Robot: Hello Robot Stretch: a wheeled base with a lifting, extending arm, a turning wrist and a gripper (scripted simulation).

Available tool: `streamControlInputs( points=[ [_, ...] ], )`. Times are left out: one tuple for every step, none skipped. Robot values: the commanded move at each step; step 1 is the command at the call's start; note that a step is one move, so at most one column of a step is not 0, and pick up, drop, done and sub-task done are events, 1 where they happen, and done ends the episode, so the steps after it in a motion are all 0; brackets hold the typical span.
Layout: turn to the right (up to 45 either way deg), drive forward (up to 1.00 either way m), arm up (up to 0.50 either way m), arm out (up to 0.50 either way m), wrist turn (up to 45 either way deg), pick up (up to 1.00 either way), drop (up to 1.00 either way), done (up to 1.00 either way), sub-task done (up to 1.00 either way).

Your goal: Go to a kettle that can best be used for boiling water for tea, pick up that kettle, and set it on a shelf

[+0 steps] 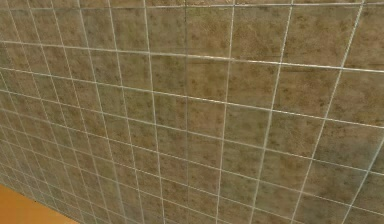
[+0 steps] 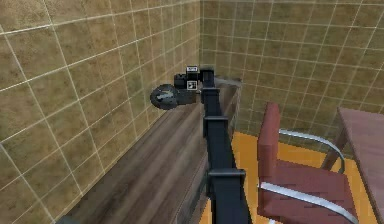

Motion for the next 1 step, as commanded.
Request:
streamControlInputs(
  points=[
    [0.0, 0.00, -0.32, 0.00, 0.0, 0.00, 0.00, 0.00, 0.00]
  ],
)
